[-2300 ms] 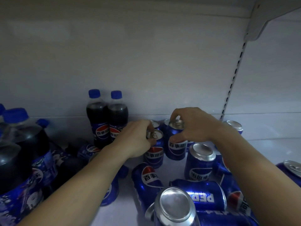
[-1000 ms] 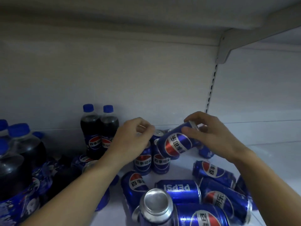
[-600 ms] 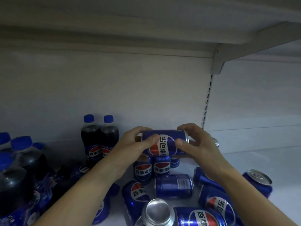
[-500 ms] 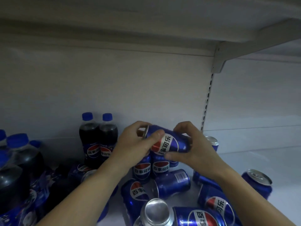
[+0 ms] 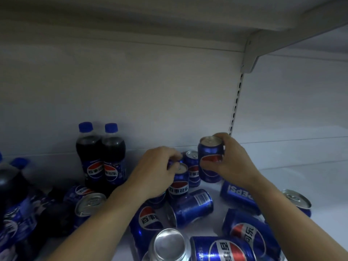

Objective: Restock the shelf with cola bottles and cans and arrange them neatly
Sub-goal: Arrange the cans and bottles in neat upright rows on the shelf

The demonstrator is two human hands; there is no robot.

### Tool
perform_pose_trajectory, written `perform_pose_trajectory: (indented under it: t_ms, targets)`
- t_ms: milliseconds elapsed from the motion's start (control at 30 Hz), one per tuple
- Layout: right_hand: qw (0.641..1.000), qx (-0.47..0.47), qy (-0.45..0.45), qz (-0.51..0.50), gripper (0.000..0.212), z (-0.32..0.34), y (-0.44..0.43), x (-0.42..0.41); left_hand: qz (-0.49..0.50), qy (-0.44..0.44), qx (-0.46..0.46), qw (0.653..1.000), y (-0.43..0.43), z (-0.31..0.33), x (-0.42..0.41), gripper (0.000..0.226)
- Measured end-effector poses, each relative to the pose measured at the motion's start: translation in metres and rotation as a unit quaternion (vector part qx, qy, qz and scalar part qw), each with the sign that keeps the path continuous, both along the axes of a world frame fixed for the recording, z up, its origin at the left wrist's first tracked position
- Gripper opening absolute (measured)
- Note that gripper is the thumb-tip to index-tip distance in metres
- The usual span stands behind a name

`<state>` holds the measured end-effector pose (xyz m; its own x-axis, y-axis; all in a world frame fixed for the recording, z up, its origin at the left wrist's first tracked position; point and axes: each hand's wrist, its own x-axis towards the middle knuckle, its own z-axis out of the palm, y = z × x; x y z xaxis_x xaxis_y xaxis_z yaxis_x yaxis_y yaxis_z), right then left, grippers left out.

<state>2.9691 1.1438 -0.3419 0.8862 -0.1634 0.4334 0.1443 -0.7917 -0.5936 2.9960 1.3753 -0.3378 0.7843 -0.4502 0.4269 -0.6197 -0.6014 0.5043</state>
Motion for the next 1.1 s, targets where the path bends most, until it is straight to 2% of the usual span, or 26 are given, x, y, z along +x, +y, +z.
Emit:
perform_pose_trajectory:
  t_ms: [100, 233, 367, 433, 667, 800, 933, 1100]
  targets:
    - [0.999, 0.021, 0.044, 0.012, 0.077, -0.020, -0.008, 0.011, -0.007, -0.039, 0.106, 0.994, -0.003, -0.018, 0.009, 0.042]
    - [0.998, 0.022, 0.049, 0.038, 0.074, -0.032, -0.007, 0.016, -0.024, -0.020, 0.156, 0.987, -0.004, -0.027, 0.012, 0.050]
    - [0.993, 0.017, 0.098, 0.062, 0.069, -0.028, -0.015, 0.015, -0.017, -0.002, 0.212, 0.977, -0.004, -0.029, 0.013, 0.072]
    - [0.989, 0.025, 0.125, 0.073, 0.067, -0.025, -0.017, 0.012, -0.020, -0.006, 0.204, 0.979, -0.002, -0.029, 0.013, 0.070]
    - [0.992, 0.014, 0.122, 0.039, 0.071, -0.030, -0.009, 0.014, -0.018, -0.006, 0.187, 0.982, 0.003, -0.027, 0.012, 0.060]
    - [0.989, -0.002, 0.140, 0.037, 0.074, -0.036, -0.004, 0.014, 0.032, -0.007, 0.141, 0.989, 0.008, -0.031, 0.018, 0.055]
    - [0.989, -0.006, 0.145, 0.030, 0.076, -0.041, 0.001, 0.019, 0.111, 0.039, 0.099, 0.988, 0.012, -0.033, 0.024, 0.059]
    - [0.989, -0.002, 0.147, 0.023, 0.078, -0.049, 0.000, 0.023, 0.123, 0.077, 0.069, 0.987, 0.013, -0.034, 0.026, 0.066]
